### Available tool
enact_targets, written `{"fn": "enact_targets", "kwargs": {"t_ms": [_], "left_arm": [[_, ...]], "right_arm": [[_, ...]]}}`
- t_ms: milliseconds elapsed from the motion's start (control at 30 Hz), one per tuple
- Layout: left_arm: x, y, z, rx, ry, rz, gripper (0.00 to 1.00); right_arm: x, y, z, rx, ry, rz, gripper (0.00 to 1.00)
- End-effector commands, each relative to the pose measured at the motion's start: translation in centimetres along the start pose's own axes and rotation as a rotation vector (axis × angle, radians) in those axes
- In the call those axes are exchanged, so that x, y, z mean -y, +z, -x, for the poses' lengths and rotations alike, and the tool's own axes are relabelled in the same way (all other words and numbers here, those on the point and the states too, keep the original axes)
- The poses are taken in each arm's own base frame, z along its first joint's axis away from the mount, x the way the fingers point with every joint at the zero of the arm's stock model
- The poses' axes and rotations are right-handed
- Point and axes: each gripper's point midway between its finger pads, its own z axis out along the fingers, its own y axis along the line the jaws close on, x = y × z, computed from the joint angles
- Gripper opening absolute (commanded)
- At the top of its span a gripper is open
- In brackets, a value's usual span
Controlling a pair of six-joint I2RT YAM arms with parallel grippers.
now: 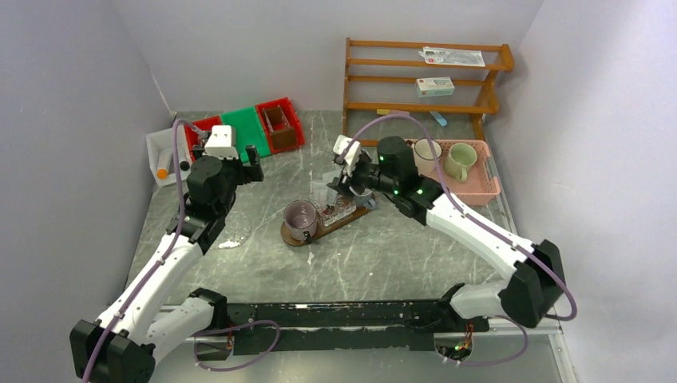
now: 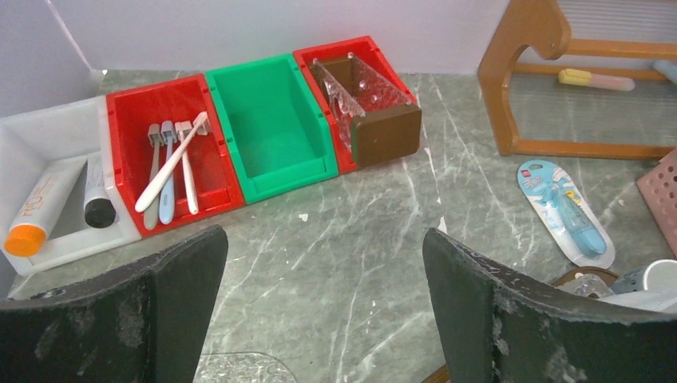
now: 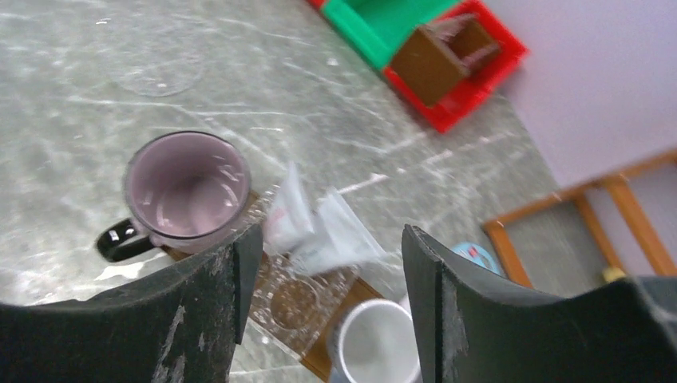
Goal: Prepare toiletry sets of a toothbrush and toothpaste on the tray
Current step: Place the toothpaste in the toothpaste holder, then pick up the toothbrush from the storage box.
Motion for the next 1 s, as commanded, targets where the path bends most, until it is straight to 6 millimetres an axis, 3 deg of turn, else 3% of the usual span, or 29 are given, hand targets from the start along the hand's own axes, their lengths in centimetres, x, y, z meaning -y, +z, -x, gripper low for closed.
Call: {"fn": "enact_targets", "kwargs": {"t_ms": [0, 200, 400, 667, 833, 967], "left_arm": [[-0.6, 0.6, 0.8, 0.004, 0.016, 0.047, 0.97], [-1.9, 1.6, -0.9, -0.078, 0.048, 0.128, 0.97], [-4.9, 3.8, -2.1, -0.182, 0.036, 0.246, 0.95], [-10.2, 8.0, -5.4, -0.344, -0.031, 0.337, 0.91], [-12.3, 11.4, -8.2, -0.482, 0.020, 0.377, 0.82], [-13.5, 14.2, -8.5, -0.519, 0.083, 0.406, 0.74]], "right_arm": [[4.3, -3.3, 1.2, 0.056, 0.032, -0.315, 0.70], [6.0, -7.0, 0.4, 0.077, 0.095, -0.515, 0.74], [5.5, -9.3, -0.8, 0.130, 0.177, -0.604, 0.76], [4.5, -11.7, -1.2, 0.238, 0.245, -0.652, 0.79], [4.1, -12.8, -1.7, 0.267, 0.249, -0.681, 0.80], [4.0, -13.1, -1.7, 0.276, 0.250, -0.684, 0.80]]}}
